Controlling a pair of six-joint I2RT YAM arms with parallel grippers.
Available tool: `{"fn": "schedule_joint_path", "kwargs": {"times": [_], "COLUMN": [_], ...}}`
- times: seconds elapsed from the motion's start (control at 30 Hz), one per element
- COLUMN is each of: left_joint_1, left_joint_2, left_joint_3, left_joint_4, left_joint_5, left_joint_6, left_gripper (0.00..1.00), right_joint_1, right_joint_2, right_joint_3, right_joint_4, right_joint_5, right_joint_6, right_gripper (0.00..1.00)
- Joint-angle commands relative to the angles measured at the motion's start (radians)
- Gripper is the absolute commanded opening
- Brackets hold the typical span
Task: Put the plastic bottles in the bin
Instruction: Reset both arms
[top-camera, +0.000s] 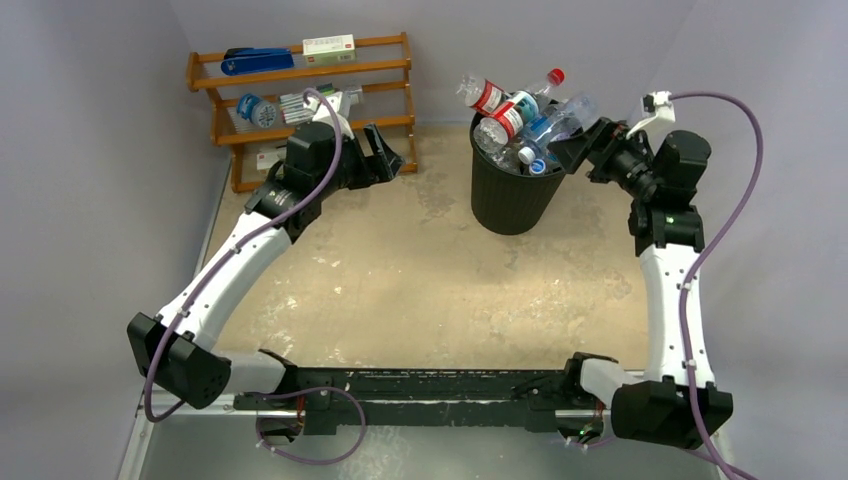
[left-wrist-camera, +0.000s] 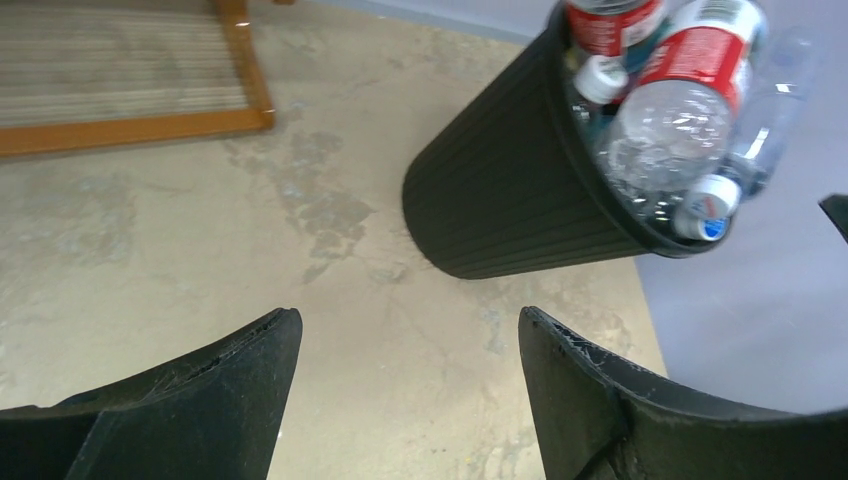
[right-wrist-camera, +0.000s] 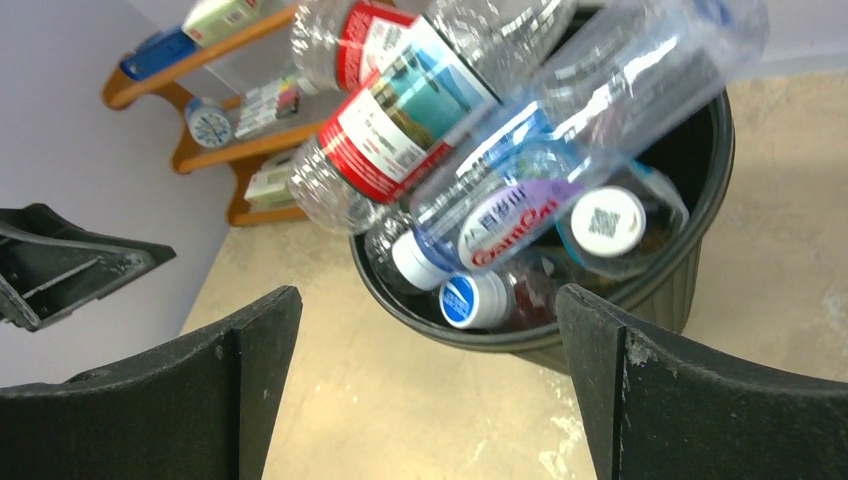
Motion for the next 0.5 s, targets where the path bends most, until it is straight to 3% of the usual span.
{"fn": "schedule_joint_path", "kwargs": {"times": [0.0,0.27,0.47], "left_joint_1": [0.010,0.009,0.010], "left_joint_2": [-0.049,-0.064,-0.133], "left_joint_3": [-0.047,-0.134,-0.349], "left_joint_4": [0.009,-0.001,0.070], "left_joint_5": [-0.136,-0.183,-0.243], "left_joint_6": [0.020,0.039,-0.012], "left_gripper": [0.79,0.81,0.82], "right_joint_1": [-0.003,-0.003,-0.003], "right_joint_2": [-0.049,-0.113,-0.232], "right_joint_3": [-0.064,-0.165,-0.306], "right_joint_4": [0.066,0.110,0.163], "right_joint_5": [0.001,0.047,0.100], "right_joint_6": [-0.034,-0.044,-0.053], "right_gripper": [1.00,1.00,1.00]}}
